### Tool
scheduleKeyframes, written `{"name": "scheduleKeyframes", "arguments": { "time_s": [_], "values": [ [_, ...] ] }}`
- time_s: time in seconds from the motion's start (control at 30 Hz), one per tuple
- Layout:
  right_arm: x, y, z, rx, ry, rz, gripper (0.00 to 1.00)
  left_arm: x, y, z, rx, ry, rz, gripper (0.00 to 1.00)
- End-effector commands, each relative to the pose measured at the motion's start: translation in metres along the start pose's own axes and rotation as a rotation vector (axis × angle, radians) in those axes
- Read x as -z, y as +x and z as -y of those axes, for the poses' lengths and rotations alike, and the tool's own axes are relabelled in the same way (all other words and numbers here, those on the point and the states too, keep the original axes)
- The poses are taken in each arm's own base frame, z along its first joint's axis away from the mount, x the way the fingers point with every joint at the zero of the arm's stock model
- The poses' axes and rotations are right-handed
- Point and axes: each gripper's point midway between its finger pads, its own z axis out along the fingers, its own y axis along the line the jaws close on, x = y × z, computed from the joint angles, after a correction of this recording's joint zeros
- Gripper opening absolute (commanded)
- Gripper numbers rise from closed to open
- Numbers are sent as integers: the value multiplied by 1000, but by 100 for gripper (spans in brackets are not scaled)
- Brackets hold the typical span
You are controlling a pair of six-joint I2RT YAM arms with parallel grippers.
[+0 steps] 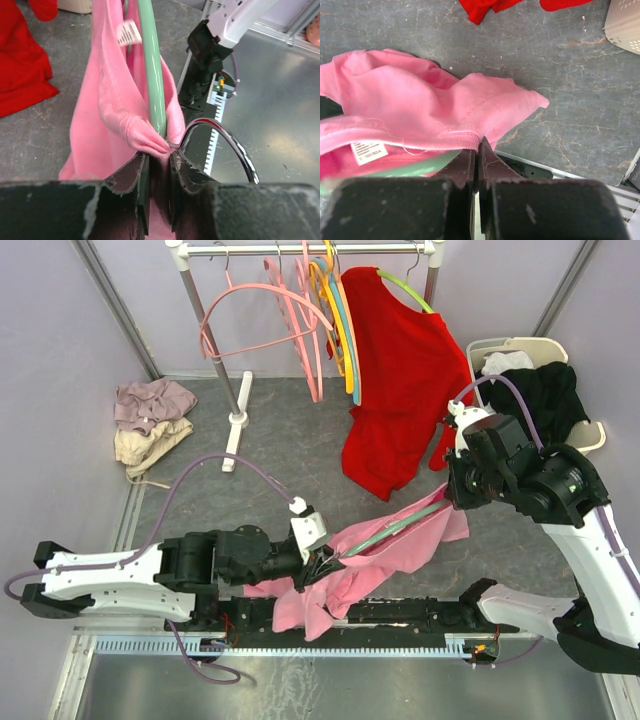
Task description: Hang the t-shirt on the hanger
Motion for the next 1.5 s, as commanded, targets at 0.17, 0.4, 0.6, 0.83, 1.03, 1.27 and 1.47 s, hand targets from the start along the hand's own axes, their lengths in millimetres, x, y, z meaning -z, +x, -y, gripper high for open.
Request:
{"name": "scheduleKeyframes", "arguments": {
  "time_s": [0.17,0.4,0.6,0.83,1.03,1.27,1.47],
  "values": [
    [12,-15,-10,26,-66,46,1,-10,-65,-31,12,-176,10,3],
    [32,-50,-43,24,-232,138,1,-24,-115,-34,-28,-125,4,3],
    [34,-65,-64,47,-336,176,1,-51,-127,-34,-54,-69,-34,3],
    [7,-24,-67,76,-376,62,1,-70,-90,-33,-6,-11,-115,3],
    [-36,24,-67,7,-391,2,2,-87,-46,-29,50,39,-118,3],
    [-80,51,-74,-112,-452,84,3,-108,-8,-31,103,63,-84,3],
    [-98,56,-83,-136,-489,106,4,-120,-5,-37,119,51,-10,3]
  ]
}}
